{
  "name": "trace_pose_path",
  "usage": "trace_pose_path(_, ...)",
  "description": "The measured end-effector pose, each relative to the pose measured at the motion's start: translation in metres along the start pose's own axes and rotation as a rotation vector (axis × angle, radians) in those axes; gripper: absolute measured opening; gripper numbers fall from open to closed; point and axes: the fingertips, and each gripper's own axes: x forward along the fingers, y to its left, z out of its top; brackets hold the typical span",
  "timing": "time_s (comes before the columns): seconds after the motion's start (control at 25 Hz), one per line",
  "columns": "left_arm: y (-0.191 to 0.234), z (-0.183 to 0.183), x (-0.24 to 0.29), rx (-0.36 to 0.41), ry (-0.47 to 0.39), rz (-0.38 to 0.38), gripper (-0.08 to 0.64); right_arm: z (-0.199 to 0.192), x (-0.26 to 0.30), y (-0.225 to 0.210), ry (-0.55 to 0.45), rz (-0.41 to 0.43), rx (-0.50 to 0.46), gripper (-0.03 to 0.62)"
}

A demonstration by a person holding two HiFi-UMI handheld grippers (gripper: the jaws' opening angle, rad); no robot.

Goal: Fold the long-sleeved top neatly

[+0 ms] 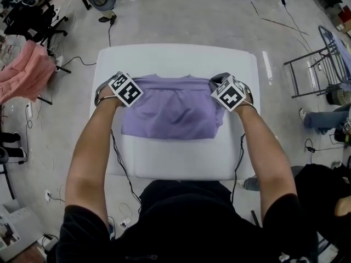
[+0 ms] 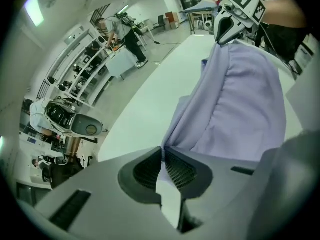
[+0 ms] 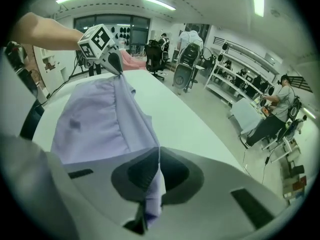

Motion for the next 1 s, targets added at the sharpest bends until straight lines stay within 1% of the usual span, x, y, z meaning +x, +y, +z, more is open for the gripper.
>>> trace_pose_path(0.24,-0.003,-0.004,0.028,-0.016,0.051,-0.012,0.026,-0.013,0.026,-0.002,0.048,0.033,-0.003,0.014)
trace_pose_path(0.52,0.001,-0.005,0.04,-0.056,0.05,-0.04,0.026,-0.017,0.034,-0.005,0.047,0.052,0.038,0.014)
trace_pose_path(0.6,0.002,-0.004,0.041,-0.055,0.05,-0.045,0.026,-0.017,0.036,-0.005,0.056,0.048,0.044,0.014)
trace_pose_path(0.72,0.001,-0.002,0.04,-0.026,0.04,-0.034,0.026,-0.015,0.034,-0.007,0.065,0.013,0.052,0.015)
trace_pose_path(0.8,0.001,-0.003,0.038,-0.018,0.02,-0.033,0.026,-0.011,0.03,-0.006,0.054,-0.02,0.07,0.032)
trace_pose_path(0.92,0.003,0.001,0.031,-0.026,-0.048,-0.035,0.028,0.003,0.016,-0.01,0.008,-0.079,0.101,0.081)
trace_pose_path(1.0,0.008,0.003,0.022,-0.025,-0.097,-0.022,0.028,0.009,0.004,-0.009,-0.008,-0.115,0.112,0.086)
